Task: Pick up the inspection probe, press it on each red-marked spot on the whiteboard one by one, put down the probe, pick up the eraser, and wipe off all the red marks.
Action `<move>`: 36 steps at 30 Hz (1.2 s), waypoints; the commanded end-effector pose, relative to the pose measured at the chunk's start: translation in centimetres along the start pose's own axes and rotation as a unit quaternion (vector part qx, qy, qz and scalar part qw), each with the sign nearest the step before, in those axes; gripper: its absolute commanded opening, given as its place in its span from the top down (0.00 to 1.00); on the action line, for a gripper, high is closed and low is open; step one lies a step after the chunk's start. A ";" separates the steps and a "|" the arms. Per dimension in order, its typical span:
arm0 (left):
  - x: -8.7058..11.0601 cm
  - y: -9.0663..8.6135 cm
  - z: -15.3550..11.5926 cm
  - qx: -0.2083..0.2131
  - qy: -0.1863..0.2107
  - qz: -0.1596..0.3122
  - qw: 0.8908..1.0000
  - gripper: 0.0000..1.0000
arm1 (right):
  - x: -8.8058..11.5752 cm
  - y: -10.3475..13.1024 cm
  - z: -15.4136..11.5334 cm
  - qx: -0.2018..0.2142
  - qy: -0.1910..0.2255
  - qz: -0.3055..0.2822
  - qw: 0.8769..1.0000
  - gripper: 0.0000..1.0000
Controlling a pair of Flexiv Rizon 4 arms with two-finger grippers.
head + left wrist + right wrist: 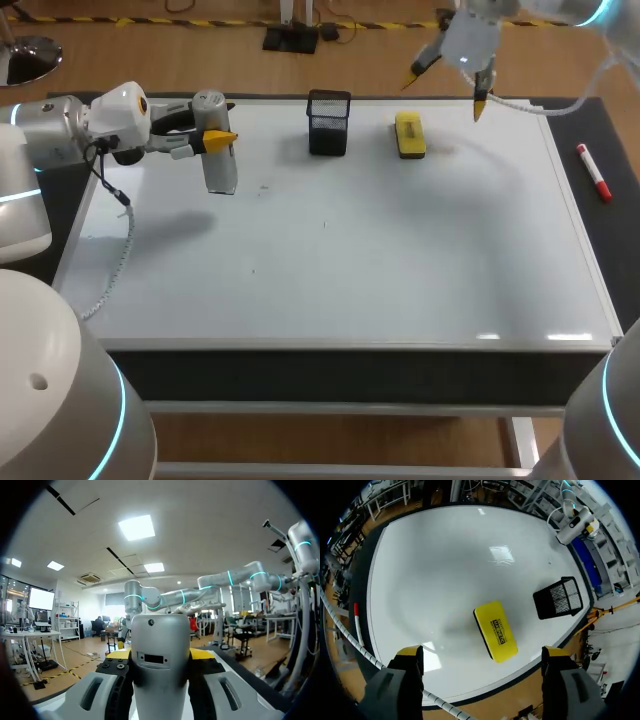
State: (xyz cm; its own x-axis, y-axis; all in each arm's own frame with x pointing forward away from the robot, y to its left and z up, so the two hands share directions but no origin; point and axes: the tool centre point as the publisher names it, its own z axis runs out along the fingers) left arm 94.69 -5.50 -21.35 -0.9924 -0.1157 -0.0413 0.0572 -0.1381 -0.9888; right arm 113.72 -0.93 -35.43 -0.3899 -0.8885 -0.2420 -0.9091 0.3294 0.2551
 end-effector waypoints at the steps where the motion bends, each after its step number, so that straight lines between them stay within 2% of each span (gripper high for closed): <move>1: -0.1 0.0 0.0 0.001 0.001 0.000 1.000 1.00 | 1.2 -0.3 -3.4 -0.049 -0.062 0.106 0.991 0.00; 2: -0.1 0.0 0.0 0.001 0.001 0.000 1.000 1.00 | 1.4 -0.4 -3.8 -0.055 -0.051 0.128 0.989 0.00; 4: -0.1 0.0 0.0 0.001 0.001 0.000 1.000 1.00 | 1.7 -0.5 -5.0 -0.068 -0.070 0.144 0.985 0.00; 6: -0.1 0.0 0.0 0.001 0.001 0.000 1.000 1.00 | 2.0 -0.7 -6.0 -0.080 -0.050 0.188 0.978 0.00; 8: -0.1 0.0 0.0 0.001 0.001 0.000 1.000 1.00 | 2.4 -0.8 -7.0 -0.096 -0.058 0.210 0.971 0.00; 13: -0.1 0.0 0.0 0.001 0.001 0.000 1.000 1.00 | 3.0 -0.8 -9.2 -0.107 -0.079 0.240 0.962 0.00; 16: -0.1 0.0 0.0 0.001 0.001 0.000 1.000 1.00 | 3.5 -0.8 -10.1 -0.129 -0.099 0.254 0.953 0.00; 18: -0.1 0.0 0.0 0.001 0.001 0.000 1.000 1.00 | 3.7 -0.6 -10.7 -0.133 -0.112 0.248 0.953 0.00; 19: -0.1 0.0 0.0 0.001 0.001 0.000 1.000 1.00 | 3.8 -0.7 -10.9 -0.139 -0.108 0.258 0.950 0.00; 28: -0.1 0.0 0.0 0.001 0.001 0.000 1.000 1.00 | 3.8 -0.7 -10.9 -0.139 -0.108 0.258 0.950 0.00; 31: -0.5 -0.9 1.2 0.000 0.016 0.011 1.000 1.00 | 3.8 -0.7 -10.9 -0.139 -0.108 0.258 0.950 0.00; 36: -2.5 -2.5 3.4 -0.009 0.044 0.019 0.999 1.00 | 3.8 -0.7 -10.9 -0.139 -0.108 0.258 0.950 0.00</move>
State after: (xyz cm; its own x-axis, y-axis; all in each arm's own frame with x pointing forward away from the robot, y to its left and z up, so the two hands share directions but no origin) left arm 95.29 -7.27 -19.21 -0.9931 -0.0758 -0.0899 0.0992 -0.1302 -0.9865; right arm 113.95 -7.80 -26.50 -0.8248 -0.5267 -0.2056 -0.5265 0.5830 0.6188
